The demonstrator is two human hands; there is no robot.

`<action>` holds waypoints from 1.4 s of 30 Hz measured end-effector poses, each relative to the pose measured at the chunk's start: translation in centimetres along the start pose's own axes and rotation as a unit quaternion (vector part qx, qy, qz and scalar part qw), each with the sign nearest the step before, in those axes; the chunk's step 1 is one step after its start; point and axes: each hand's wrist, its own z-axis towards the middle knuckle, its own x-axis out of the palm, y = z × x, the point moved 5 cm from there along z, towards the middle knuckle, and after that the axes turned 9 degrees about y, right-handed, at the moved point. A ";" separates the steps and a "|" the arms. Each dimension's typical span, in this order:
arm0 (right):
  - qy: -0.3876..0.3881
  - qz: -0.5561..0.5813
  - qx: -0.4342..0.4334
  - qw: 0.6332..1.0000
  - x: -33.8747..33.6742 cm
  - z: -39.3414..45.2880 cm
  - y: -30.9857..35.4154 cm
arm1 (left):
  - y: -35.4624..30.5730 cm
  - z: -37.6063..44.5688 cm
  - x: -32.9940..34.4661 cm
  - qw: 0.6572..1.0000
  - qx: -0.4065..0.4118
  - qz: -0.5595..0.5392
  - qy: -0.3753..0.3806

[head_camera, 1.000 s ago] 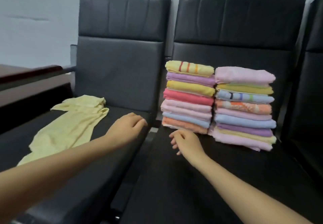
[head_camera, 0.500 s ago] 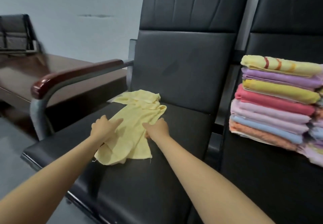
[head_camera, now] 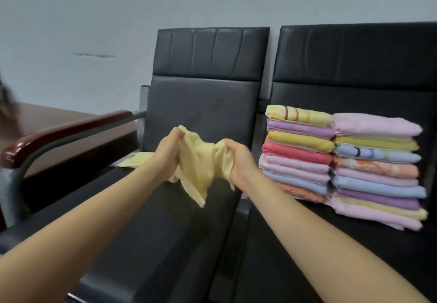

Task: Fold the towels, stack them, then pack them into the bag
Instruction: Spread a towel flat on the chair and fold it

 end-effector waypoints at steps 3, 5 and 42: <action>0.007 0.031 -0.081 0.996 -2.3 -5.1 8.2 | -5.2 -2.5 7.2 0.996 0.070 0.018 0.048; -0.010 0.039 -0.113 0.993 -3.6 -8.5 12.9 | -8.0 -3.7 11.6 0.994 0.088 -0.009 0.063; -0.307 -0.532 0.237 0.752 -31.9 -39.1 3.6 | 14.4 -16.6 18.6 0.799 -0.071 0.556 0.218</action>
